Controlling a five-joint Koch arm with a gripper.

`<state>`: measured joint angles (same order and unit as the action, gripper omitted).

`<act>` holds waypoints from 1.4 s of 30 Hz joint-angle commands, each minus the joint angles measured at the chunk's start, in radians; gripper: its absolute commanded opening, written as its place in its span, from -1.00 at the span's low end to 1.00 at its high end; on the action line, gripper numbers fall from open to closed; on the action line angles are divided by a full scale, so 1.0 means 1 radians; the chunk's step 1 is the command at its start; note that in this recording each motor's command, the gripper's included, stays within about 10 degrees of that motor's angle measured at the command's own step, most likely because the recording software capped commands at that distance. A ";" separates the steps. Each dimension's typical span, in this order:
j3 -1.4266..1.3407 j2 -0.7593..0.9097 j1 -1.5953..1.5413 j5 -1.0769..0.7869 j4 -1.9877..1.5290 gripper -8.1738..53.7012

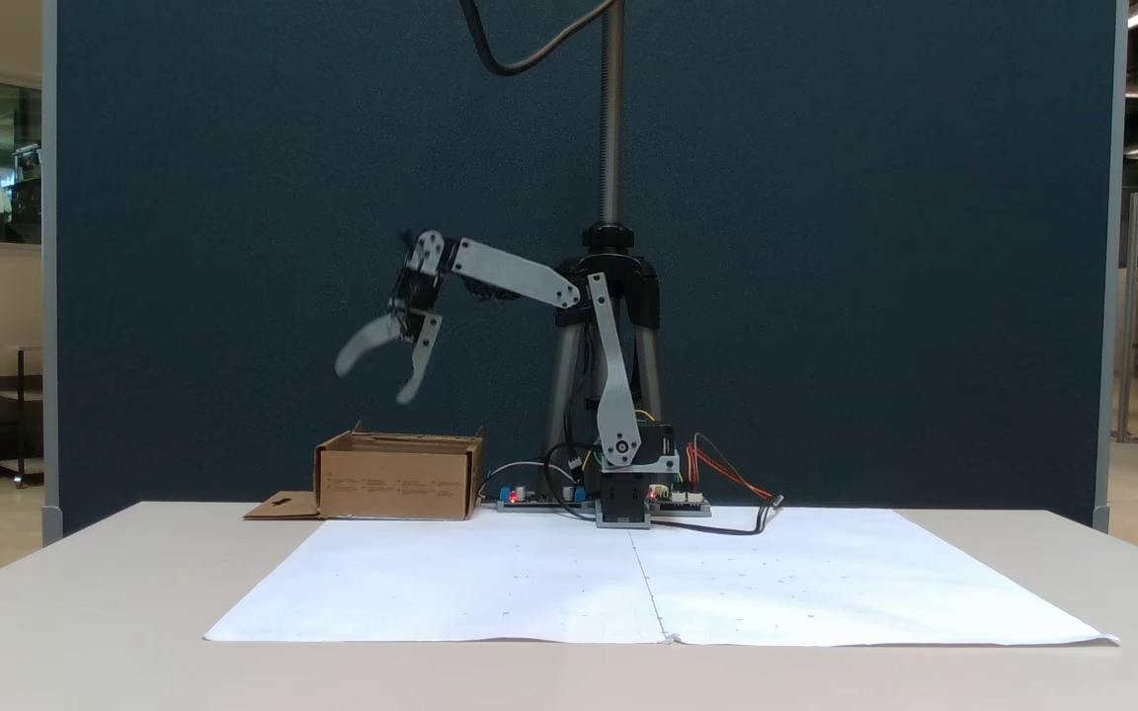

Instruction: Grasp a green dice and put it in the bin.

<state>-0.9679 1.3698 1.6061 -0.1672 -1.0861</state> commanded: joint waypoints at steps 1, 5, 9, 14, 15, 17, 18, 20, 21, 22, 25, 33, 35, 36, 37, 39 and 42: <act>0.034 0.097 -0.067 0.144 -0.009 0.65; 0.043 0.169 -0.253 0.179 0.040 0.66; 0.043 0.232 -0.456 0.192 0.091 0.66; 0.041 0.284 -0.735 0.192 0.109 0.66; 0.041 0.293 -0.785 0.190 0.118 0.66; 0.038 0.302 -0.884 0.190 0.118 0.66; 0.038 0.305 -0.931 0.190 0.120 0.66; 0.032 0.305 -1.020 0.189 0.120 0.66; 0.026 0.305 -1.069 0.189 0.120 0.66; 0.006 0.305 -1.115 0.189 0.120 0.66; -0.072 0.325 -1.236 0.189 0.123 0.66; -0.298 0.370 -1.443 0.195 0.328 0.69; -0.383 0.410 -1.473 0.193 0.406 0.69; -0.436 0.428 -1.479 0.193 0.454 0.68; -0.488 0.453 -1.485 0.193 0.495 0.68; -0.569 0.491 -1.502 0.192 0.578 0.68; -0.624 0.528 -1.523 0.193 0.681 0.69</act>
<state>-1.5999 1.8438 0.0844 -0.0383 -0.5308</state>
